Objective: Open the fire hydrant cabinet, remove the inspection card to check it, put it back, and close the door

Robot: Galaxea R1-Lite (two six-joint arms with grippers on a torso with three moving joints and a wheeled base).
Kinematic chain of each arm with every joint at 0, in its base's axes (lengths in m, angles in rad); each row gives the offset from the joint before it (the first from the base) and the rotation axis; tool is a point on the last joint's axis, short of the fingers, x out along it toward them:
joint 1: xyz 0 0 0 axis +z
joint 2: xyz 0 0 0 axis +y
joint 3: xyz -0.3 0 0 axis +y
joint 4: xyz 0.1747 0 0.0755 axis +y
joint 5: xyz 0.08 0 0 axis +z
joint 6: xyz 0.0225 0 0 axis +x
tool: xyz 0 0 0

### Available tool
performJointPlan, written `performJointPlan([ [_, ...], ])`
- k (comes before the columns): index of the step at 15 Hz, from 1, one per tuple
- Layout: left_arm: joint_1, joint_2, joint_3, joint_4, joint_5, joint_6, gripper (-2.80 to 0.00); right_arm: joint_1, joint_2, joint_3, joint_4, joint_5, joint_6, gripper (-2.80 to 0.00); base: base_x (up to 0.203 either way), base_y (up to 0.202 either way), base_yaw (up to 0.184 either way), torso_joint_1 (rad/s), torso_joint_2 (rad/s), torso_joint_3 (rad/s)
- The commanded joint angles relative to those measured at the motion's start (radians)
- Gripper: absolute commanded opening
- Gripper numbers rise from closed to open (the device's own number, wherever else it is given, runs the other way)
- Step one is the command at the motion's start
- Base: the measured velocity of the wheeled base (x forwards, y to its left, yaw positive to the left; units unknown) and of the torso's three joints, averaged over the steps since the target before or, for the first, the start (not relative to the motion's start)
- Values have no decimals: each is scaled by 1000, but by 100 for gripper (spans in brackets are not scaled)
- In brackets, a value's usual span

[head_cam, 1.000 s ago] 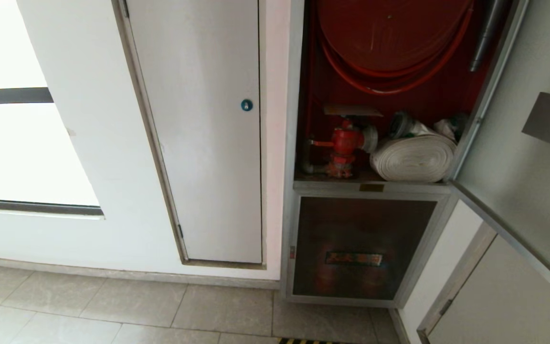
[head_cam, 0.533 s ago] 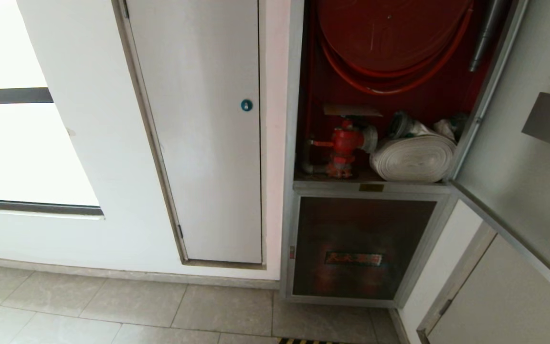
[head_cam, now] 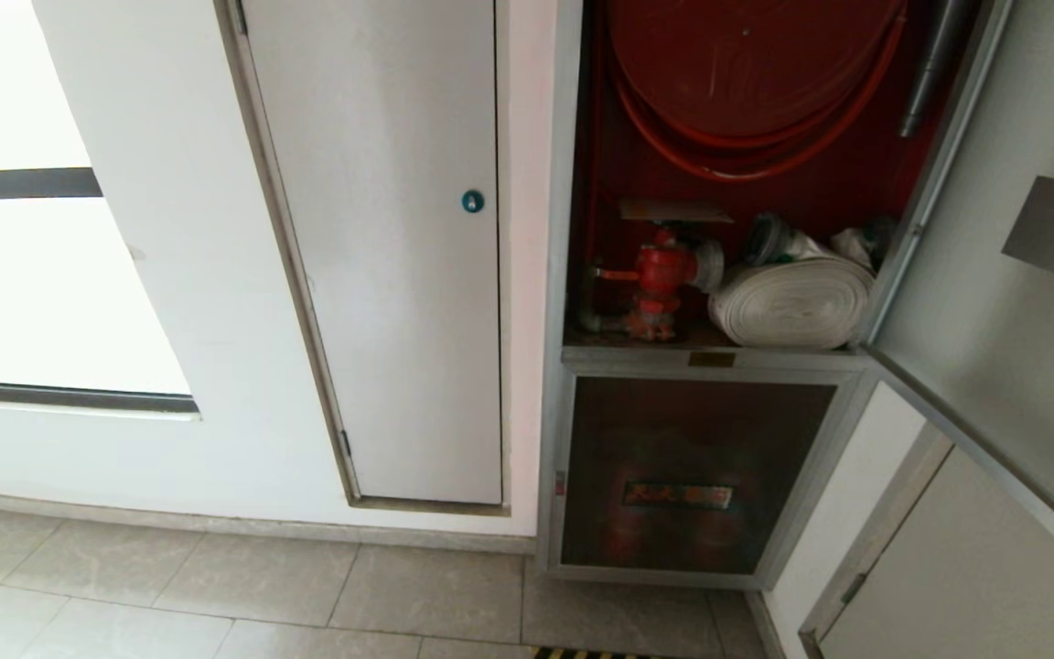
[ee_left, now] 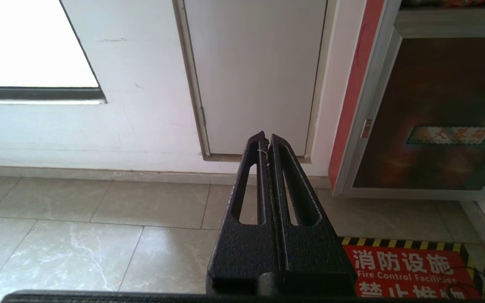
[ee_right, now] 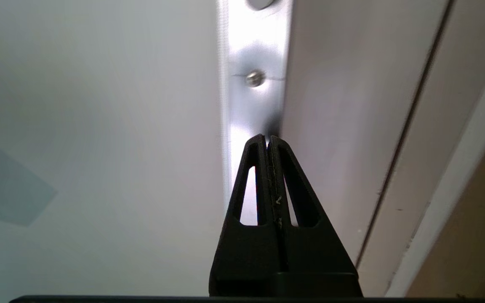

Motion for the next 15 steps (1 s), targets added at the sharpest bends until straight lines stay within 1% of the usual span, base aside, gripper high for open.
performJointPlan([
  [1,0,1,0,0,0,0,-280,-1,-36,9,-5,-7,-2,-280,0,0,0,0,0,0],
  [3,0,1,0,0,0,0,-280,-7,-80,46,-5,-11,-12,-280,0,0,0,0,0,0],
  [5,0,1,0,0,0,0,-280,-7,-84,58,-7,-46,-10,-280,0,0,0,0,0,0],
  [9,0,1,0,0,0,-2,-280,-11,-18,28,-69,-71,-12,-280,0,0,0,0,0,0],
  [11,0,1,0,0,0,-2,-280,-16,19,-11,-73,-72,-14,-280,0,0,0,0,0,0],
  [15,0,1,0,0,0,-1,-280,-18,58,-31,-74,-70,-14,-280,0,0,0,0,0,0],
])
